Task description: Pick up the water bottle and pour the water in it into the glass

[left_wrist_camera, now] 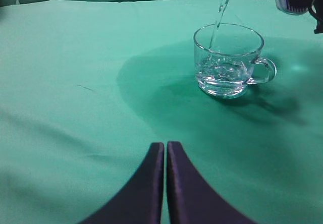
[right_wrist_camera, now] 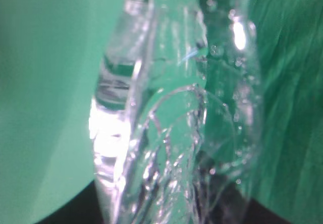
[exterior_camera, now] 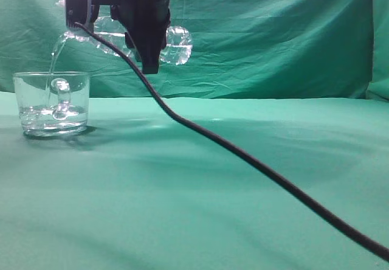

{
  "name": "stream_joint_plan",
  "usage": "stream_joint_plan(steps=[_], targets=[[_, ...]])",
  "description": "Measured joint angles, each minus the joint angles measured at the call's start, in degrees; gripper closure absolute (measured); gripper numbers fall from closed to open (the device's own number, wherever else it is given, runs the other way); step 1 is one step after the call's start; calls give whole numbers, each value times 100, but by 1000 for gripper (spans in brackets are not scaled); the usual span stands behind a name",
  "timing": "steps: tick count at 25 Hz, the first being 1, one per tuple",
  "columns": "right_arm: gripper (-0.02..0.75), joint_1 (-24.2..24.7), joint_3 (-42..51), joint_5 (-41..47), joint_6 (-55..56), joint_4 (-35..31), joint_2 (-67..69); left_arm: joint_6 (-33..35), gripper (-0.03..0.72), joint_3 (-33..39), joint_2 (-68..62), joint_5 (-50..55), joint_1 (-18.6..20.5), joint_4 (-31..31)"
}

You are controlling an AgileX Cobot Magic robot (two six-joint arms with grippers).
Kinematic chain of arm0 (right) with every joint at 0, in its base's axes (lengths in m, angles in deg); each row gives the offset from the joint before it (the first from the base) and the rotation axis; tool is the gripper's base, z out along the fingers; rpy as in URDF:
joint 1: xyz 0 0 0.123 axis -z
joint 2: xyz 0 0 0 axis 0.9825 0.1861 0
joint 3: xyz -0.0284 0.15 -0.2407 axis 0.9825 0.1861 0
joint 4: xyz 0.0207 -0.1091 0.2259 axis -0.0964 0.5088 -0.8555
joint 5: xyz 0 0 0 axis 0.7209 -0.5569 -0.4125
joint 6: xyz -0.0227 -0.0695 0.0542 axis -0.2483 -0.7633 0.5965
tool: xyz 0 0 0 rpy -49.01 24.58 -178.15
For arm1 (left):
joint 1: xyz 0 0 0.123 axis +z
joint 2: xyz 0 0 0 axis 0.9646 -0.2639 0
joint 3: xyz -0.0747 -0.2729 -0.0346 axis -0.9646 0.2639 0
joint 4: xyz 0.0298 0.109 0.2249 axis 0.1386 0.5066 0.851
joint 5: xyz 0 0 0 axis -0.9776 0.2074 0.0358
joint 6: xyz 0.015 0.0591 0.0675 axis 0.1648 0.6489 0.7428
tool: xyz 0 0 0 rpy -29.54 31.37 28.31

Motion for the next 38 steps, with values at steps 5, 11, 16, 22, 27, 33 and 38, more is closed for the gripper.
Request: stream_joint_plan(steps=[5,11,16,22,27,33,38], targets=[[439,0,0,129,258,-1598,0,0,688,0,0,0,0,0],[439,38,0,294,1816,-1993,-271,0,688,0,0,0,0,0],[439,348,0,308,2880,-2510,-975,0,688,0,0,0,0,0],[439,1082,935,-553,4030,-2583,-1974,0,688,0,0,0,0,0],[439,1705,2304,-2338,4352,-2520,-2764,0,688,0,0,0,0,0],[439,2888,3899,-5059,4378,-2335,-3196,0,688,0,0,0,0,0],[439,3603,4857,-6305,3681,-2256,-3210,0,688,0,0,0,0,0]])
